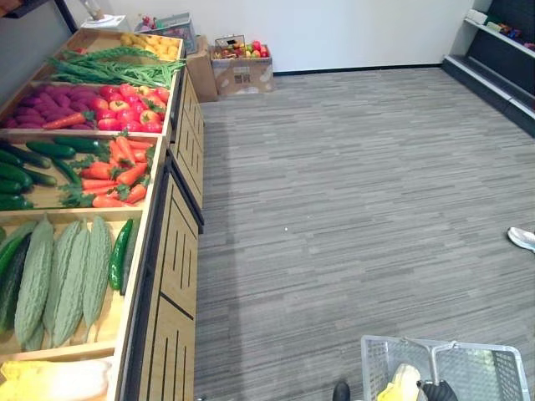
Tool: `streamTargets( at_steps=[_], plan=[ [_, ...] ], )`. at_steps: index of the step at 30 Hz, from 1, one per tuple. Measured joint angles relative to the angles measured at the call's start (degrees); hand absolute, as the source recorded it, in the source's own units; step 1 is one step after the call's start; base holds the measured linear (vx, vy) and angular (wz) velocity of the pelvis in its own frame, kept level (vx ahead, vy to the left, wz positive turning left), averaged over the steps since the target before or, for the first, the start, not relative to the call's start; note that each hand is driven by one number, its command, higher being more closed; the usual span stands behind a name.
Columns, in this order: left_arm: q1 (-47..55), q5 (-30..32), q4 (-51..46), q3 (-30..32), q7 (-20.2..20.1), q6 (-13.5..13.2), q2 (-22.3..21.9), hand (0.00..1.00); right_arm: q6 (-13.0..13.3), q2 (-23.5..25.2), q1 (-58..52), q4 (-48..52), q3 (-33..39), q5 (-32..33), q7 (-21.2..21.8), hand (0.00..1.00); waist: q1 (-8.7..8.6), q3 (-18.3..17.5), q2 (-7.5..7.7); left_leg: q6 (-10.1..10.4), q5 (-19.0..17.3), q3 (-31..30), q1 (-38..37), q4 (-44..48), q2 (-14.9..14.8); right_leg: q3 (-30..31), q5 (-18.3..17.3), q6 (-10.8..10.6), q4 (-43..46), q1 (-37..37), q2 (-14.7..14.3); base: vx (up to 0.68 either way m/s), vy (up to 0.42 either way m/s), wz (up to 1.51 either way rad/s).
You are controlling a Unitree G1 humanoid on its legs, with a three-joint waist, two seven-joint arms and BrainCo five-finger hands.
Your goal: Pick vegetable in the basket
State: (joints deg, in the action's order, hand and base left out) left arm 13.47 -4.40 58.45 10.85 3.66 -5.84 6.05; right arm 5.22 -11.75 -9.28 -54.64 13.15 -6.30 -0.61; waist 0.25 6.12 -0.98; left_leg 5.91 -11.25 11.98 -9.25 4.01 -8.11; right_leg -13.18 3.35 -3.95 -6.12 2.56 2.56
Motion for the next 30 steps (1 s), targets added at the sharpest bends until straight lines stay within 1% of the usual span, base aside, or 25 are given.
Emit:
streamTargets(
  at_steps=[1,3,4,6,7,8,9,10,11,12,13,14,15,16,17,19,20,21,22,23,24,25,27,29,30],
  plan=[
    [0.2,-0.1,-0.2,1.0,0.3,0.1,-0.4,0.00,0.6,0.0,0.1,-0.3,0.0,0.0,-0.2,1.00,0.02,0.0,-0.31,0.9,-0.1,0.3,-0.1,1.0,-0.4,-1.3,0.0,0.0,0.6,0.1,-0.3,0.05,-0.064,-0.23],
    [0.2,-0.1,-0.4,2.0,0.9,0.2,-0.9,0.00,1.4,-0.2,0.1,-0.3,-0.1,0.0,-0.2,1.00,0.10,0.2,-0.58,1.1,0.0,1.0,0.0,3.8,-0.9,-3.3,-1.2,0.4,3.6,-0.2,-0.2,0.02,-0.075,-0.25],
    [0.4,-0.1,-1.0,2.2,1.4,0.4,-1.0,0.00,1.5,-0.2,0.1,-0.3,-0.1,0.0,-0.2,1.00,0.24,0.5,-0.21,1.1,0.0,1.4,0.4,7.3,-0.7,-3.7,-3.4,1.0,6.3,-0.2,0.6,-0.03,-0.040,-0.09],
    [0.6,-0.1,-3.2,2.2,2.2,1.1,-1.1,0.00,1.5,-0.2,-0.4,-0.3,-0.2,0.2,-0.2,1.00,0.29,0.8,0.36,1.2,0.2,1.3,4.7,19.6,-1.6,-3.7,-6.7,1.4,10.1,-0.2,2.0,-0.06,-0.010,0.01],
    [1.1,-0.1,-4.2,2.1,2.3,1.2,-1.2,0.00,1.4,-0.2,-0.6,-0.3,-0.3,0.2,-0.2,1.00,0.35,1.2,-0.25,1.8,0.7,1.4,7.9,26.1,-3.0,-3.7,-8.3,1.8,11.2,-0.2,1.9,-0.05,-0.015,0.01],
    [1.4,-0.1,-4.6,2.2,2.2,1.2,-1.2,0.00,1.3,-0.2,-0.7,-0.3,-0.6,0.2,-0.3,1.00,0.40,1.4,0.13,1.2,2.4,1.4,10.6,32.5,-4.3,-3.8,-8.8,2.0,11.5,0.1,1.6,-0.01,-0.068,-0.07],
    [1.8,0.0,-4.5,2.3,2.2,1.5,-1.1,0.00,1.2,-0.2,-0.7,-0.2,-0.8,0.2,-0.2,1.00,0.94,1.8,-0.63,1.3,6.5,1.7,13.5,38.2,-5.7,-3.4,-9.0,2.3,11.4,1.1,1.5,0.03,-0.073,-0.09],
    [2.0,0.0,-4.6,2.3,2.2,1.5,-1.2,0.00,1.1,-0.2,-0.8,-0.2,-0.8,0.2,-0.2,1.00,1.26,2.1,0.48,1.0,9.1,1.6,14.9,40.6,-5.8,-3.2,-9.1,2.5,11.4,1.5,1.8,0.06,-0.092,-0.09],
    [2.2,0.2,-4.4,2.3,2.2,1.5,-1.4,0.00,0.7,-0.3,-0.9,-0.1,-0.6,0.2,-0.3,1.00,1.82,2.8,0.65,0.6,10.4,1.4,17.0,44.2,-5.8,-2.8,-9.5,2.6,11.4,2.1,2.6,0.07,-0.061,0.06],
    [2.6,0.3,-4.2,2.4,2.1,1.4,-1.7,0.00,0.3,-0.7,-0.6,0.1,0.0,0.2,-0.5,1.00,1.84,3.2,0.29,0.0,7.1,1.7,18.3,44.1,-5.6,-2.8,-9.8,2.6,11.5,2.8,3.2,0.07,-0.048,0.10],
    [2.7,0.4,-4.0,2.4,1.9,1.4,-1.8,0.00,0.1,-1.1,-0.5,0.1,0.1,0.2,-0.5,1.00,1.87,3.4,0.13,0.1,5.5,1.8,19.0,43.4,-5.4,-2.8,-9.9,2.6,11.5,3.0,3.5,0.07,-0.016,0.05],
    [3.4,0.7,-3.9,2.5,1.5,1.4,-1.8,0.00,-0.2,-1.5,0.0,0.1,0.2,0.1,-0.5,1.00,2.27,3.5,-0.08,0.5,3.7,2.2,19.5,39.4,-4.8,-2.5,-10.0,2.4,11.5,3.1,4.2,0.04,0.009,-0.06],
    [4.1,0.8,-3.9,2.5,1.4,1.4,-1.9,0.00,-0.2,-1.6,0.3,0.1,0.5,0.1,-0.5,1.00,2.29,3.5,-0.07,0.5,3.6,2.4,19.4,36.0,-4.3,-2.4,-10.1,2.2,11.5,3.2,4.5,0.07,0.041,-0.09],
    [4.9,0.8,-3.6,2.5,1.1,1.4,-2.1,0.00,-0.2,-1.9,0.4,0.2,0.6,0.0,-0.4,1.00,2.27,3.5,-0.11,0.9,3.9,2.2,19.0,28.1,-3.4,-2.2,-10.4,1.7,11.5,3.5,5.2,0.10,0.081,-0.03],
    [5.5,0.8,-3.6,2.5,0.9,1.4,-2.6,0.00,-0.2,-2.1,0.4,0.4,0.7,0.0,-0.2,1.00,2.27,3.6,-0.21,1.4,4.9,1.4,18.7,19.7,-2.7,-2.2,-10.8,1.1,11.6,3.5,5.6,0.11,0.104,-0.01],
    [6.6,0.8,-3.5,2.5,0.9,1.4,-3.3,0.00,0.0,-2.3,0.4,1.0,0.7,-0.5,0.0,1.00,2.29,3.6,-0.57,1.9,7.4,1.1,18.0,8.5,-2.7,-2.0,-11.4,0.2,11.8,3.7,5.6,0.20,0.230,-0.07],
    [7.1,0.8,-3.0,2.4,1.0,1.3,-3.8,0.00,0.4,-2.5,0.1,1.1,0.6,-0.5,0.0,1.00,2.29,3.6,-1.06,2.1,8.3,0.9,17.9,4.0,-2.9,-1.8,-12.1,-0.8,12.3,3.8,5.6,0.26,0.293,-0.10],
    [7.1,0.8,-2.3,2.4,1.0,1.3,-4.1,0.00,0.6,-2.9,-0.2,1.2,0.6,-0.5,0.0,1.00,2.29,3.6,-1.63,2.2,8.1,1.0,17.8,2.9,-3.2,-1.8,-12.6,-1.5,12.6,4.1,5.5,0.29,0.299,-0.09],
    [6.7,0.9,-1.0,2.4,1.1,1.3,-4.5,0.00,0.7,-3.0,-0.5,1.4,0.6,-0.5,-0.1,1.00,2.37,3.9,-2.66,1.0,8.9,1.5,16.9,2.7,-3.2,-1.2,-13.6,-3.0,13.5,5.1,5.9,0.31,0.307,-0.11],
    [6.7,1.2,-0.6,2.2,1.1,0.9,-4.5,0.00,0.9,-2.6,-0.7,1.3,0.3,-0.6,0.1,1.00,2.66,4.1,-1.75,0.3,6.3,2.6,16.7,4.6,-1.4,-0.9,-13.8,-3.2,13.6,6.0,7.8,0.30,0.279,-0.15],
    [6.6,1.3,-0.6,2.1,1.4,0.8,-4.6,0.00,1.2,-2.5,-0.7,1.5,-0.1,-0.7,0.4,1.00,2.91,3.8,-0.59,-0.4,5.1,3.1,16.8,5.5,-0.6,-0.6,-13.9,-3.3,14.1,6.1,8.8,0.30,0.226,-0.12],
    [6.5,2.1,-0.6,1.8,1.5,0.7,-3.3,0.00,1.4,-1.9,-0.6,1.6,0.0,-1.2,0.4,1.00,2.97,4.1,0.27,-1.4,3.0,3.4,17.3,7.9,0.9,-0.2,-14.6,-3.7,15.2,6.0,10.7,0.27,0.201,-0.05],
    [6.4,3.1,-0.7,0.7,1.4,0.9,-2.5,0.00,1.5,-1.4,-0.5,1.5,0.0,-2.8,0.3,1.00,2.80,3.9,1.93,-3.1,-1.3,4.2,18.5,13.8,3.2,0.6,-16.6,-5.8,15.3,6.7,13.9,0.26,0.229,-0.06],
    [6.4,3.8,-0.8,0.2,0.9,0.9,-2.3,0.00,1.4,-1.6,-0.5,1.6,-0.1,-3.6,0.2,1.00,3.05,2.9,2.17,-4.1,-4.0,4.9,19.1,17.0,4.2,1.0,-17.7,-5.7,15.2,7.2,15.5,0.26,0.216,-0.10],
    [5.8,4.9,-0.8,-0.1,0.6,0.9,-1.4,0.00,1.2,-1.6,-0.7,1.5,-0.1,-4.7,0.2,1.00,2.97,2.1,2.87,-4.8,-6.5,4.9,19.0,18.2,6.0,1.1,-18.9,-4.8,15.4,8.0,17.1,0.38,0.237,-0.02]
  ],
)
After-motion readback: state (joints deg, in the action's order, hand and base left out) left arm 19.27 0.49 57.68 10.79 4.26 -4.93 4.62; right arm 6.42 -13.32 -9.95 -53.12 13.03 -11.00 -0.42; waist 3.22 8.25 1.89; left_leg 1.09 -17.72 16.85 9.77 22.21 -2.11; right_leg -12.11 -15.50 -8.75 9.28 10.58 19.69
